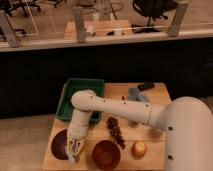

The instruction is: Wipe purple bowl with towel

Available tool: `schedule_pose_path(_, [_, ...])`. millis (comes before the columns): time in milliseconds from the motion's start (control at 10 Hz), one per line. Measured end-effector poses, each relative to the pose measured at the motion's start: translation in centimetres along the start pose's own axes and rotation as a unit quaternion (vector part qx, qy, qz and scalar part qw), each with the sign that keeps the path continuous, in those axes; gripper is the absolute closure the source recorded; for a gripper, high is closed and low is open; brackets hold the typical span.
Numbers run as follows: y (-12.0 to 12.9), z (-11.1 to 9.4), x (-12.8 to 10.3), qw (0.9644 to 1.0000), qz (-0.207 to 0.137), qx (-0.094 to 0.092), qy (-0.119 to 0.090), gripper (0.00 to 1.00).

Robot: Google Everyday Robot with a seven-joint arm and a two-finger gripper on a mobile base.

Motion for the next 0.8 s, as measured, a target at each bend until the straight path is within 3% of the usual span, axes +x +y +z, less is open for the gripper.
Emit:
schedule_pose_path(400, [-1.0,-2.5,3.3,0.9994,0.01,0.016,0.03,1.0])
schedule_pose_path(800, [-5.1,-1.2,4.6,0.9994,-0.009,0.015,0.03,1.0])
